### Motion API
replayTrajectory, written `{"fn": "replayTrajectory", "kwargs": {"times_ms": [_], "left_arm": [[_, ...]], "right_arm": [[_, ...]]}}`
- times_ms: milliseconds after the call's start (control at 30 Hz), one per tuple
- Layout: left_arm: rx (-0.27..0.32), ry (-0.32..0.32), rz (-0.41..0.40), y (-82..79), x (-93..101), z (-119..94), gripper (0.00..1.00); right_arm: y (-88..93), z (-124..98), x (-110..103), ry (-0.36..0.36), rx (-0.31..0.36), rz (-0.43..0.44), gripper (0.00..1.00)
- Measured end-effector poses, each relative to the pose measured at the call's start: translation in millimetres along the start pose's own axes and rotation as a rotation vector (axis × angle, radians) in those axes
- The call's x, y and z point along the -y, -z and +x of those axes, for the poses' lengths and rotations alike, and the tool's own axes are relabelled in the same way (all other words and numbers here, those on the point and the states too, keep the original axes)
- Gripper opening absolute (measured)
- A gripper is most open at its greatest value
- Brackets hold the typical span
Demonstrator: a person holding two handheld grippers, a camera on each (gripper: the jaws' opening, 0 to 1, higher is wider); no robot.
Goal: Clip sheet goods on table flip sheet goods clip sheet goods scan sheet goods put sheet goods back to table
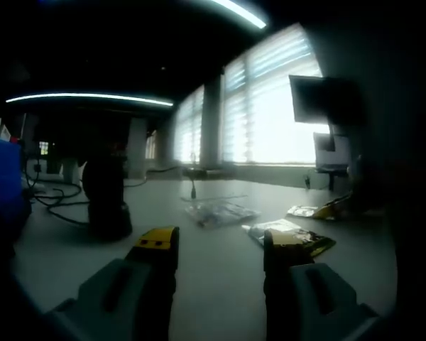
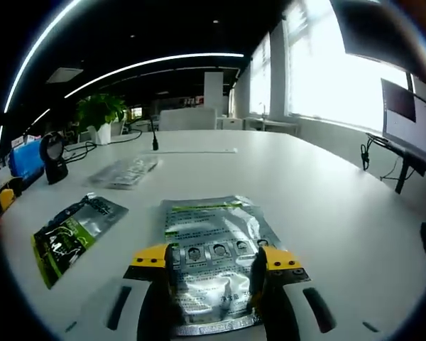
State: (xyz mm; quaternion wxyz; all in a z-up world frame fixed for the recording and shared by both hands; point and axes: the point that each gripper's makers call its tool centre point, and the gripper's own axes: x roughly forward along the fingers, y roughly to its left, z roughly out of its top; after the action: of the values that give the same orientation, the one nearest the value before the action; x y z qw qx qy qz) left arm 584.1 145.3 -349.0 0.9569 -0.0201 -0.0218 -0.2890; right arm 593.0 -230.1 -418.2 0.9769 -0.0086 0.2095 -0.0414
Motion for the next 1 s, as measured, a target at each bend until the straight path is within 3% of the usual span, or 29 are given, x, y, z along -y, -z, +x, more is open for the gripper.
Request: {"fn": "replayTrajectory", "kwargs": {"times_ms": [167, 267, 400, 500, 567, 600, 667, 700, 767, 833, 933, 1000], "left_arm": [[-0.004, 0.007, 0.004, 1.4, 1.2, 1, 0.4], [-0.005, 0.001, 0.003, 1.9, -0.6, 0, 0.4], [-0.01, -0.004, 0.011, 3.5, -1.6, 1, 0.4], [-0.014, -0.005, 0.016, 4.3, -1.5, 1, 0.4], [-0.015, -0.004, 0.018, 4.4, -1.1, 2, 0.4], [-0.016, -0.004, 0.02, 4.6, -0.9, 2, 0.4], [-0.015, -0.006, 0.022, 4.3, -1.0, 1, 0.4], [-0.014, -0.008, 0.021, 4.0, -1.4, 2, 0.4], [-0.011, -0.013, 0.018, 3.5, -2.8, 2, 0.4], [-0.01, -0.012, 0.018, 3.3, -2.6, 2, 0.4], [-0.016, -0.005, 0.029, 4.3, -0.4, 2, 0.4], [-0.018, -0.007, 0.031, 4.7, -0.6, 3, 0.4]], "right_arm": [[-1.9, -1, 3, -0.005, 0.013, 0.032, 0.44], [-22.8, -6, 2, -0.041, 0.065, 0.053, 0.5], [-49.2, -9, 10, -0.069, 0.123, 0.071, 0.47], [-67.8, -7, 4, -0.159, 0.165, -0.055, 0.43], [-65.8, -7, -5, -0.225, 0.134, -0.118, 0.44], [-68.8, -10, -12, -0.26, 0.157, -0.182, 0.46], [-65.4, -10, -12, -0.281, 0.149, -0.234, 0.52], [-59.6, -10, -18, -0.341, 0.138, -0.312, 0.52], [-54.4, -9, -16, -0.405, 0.116, -0.324, 0.54], [-57.1, -10, -11, -0.462, 0.139, -0.381, 0.51], [-59.6, -11, -8, -0.568, 0.151, -0.36, 0.51], [-55.1, -8, -4, -0.585, 0.105, -0.327, 0.51]]}}
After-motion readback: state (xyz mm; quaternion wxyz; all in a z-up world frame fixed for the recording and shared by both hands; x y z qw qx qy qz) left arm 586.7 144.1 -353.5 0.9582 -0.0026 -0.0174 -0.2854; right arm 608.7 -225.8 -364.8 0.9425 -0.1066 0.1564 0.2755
